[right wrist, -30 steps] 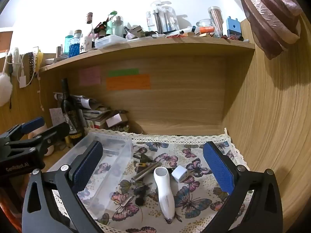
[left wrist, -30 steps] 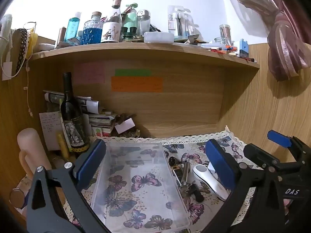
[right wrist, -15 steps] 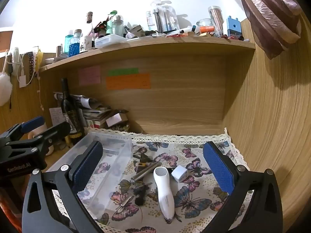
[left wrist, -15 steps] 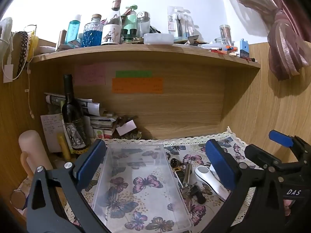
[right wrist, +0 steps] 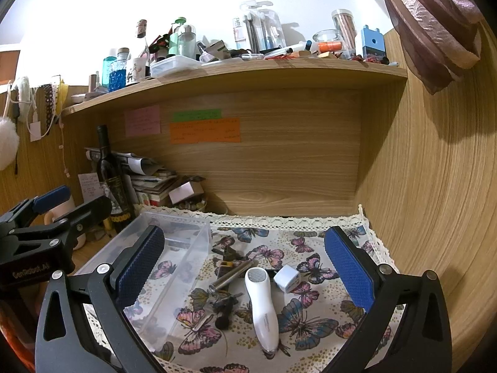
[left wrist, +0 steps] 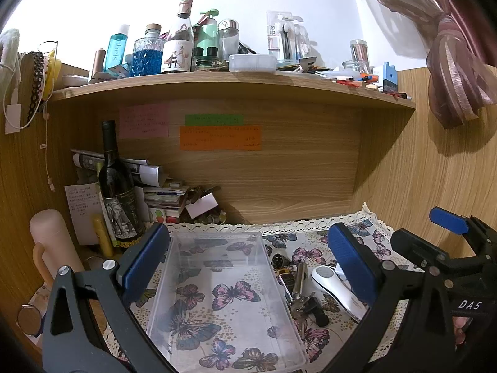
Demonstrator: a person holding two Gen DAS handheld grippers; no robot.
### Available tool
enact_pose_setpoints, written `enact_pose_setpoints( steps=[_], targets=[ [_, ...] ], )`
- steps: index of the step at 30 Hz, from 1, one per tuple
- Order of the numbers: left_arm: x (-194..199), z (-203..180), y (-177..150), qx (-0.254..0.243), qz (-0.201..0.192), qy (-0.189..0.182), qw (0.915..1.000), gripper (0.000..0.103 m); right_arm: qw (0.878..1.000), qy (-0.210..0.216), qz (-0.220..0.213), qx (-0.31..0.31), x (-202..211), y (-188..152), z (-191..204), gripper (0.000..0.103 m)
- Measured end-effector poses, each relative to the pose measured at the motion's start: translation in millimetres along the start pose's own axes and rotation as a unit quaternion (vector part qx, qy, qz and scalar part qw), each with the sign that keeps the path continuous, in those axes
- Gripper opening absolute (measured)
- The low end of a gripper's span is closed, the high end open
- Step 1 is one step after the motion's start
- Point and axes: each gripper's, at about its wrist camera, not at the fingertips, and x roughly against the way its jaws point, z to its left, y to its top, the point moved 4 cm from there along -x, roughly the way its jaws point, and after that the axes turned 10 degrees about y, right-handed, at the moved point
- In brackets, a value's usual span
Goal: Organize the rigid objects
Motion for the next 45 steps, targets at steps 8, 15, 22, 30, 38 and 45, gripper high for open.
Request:
enact_pose_setpoints(
  steps=[8,15,22,30,38,45],
  targets=[
    [0.9,-0.3,1.1,-0.002,-0.003,0.000,1.0000,0.103,1.000,0.001,0.000,0.001,-0.9,0.7,-0.5,0.103],
    [2.1,-0.6,1.3,-0.004,-0.006,-0.002,1.0000,0.103,1.000,0.001,-0.001,0.003,0.0,1.2,1.7,0.103],
    [2.8,-1.2,1.7,-0.003,-0.007,-0.003,1.0000,0.103,1.000,0.000,-0.002,0.006,0.8,1.8,2.9,0.103],
    [2.7,-1.2,1.1,-0.003,-0.006,-0.003,1.0000,0.103,1.000,0.002,-0.002,0.005,1.2,1.5,3.3,0.103],
    [2.9,-0.8,0.5,-0.004,-0.005,-0.006,1.0000,0.103,1.000,0.002,-0.002,0.004,1.2,1.6,3.2,0.103],
    [1.1,0.5,-0.2,-0.003,-0.004,-0.005,1.0000,0.103,1.000,0.002,-0.001,0.003,-0.1,1.1,2.5,0.103]
  ],
)
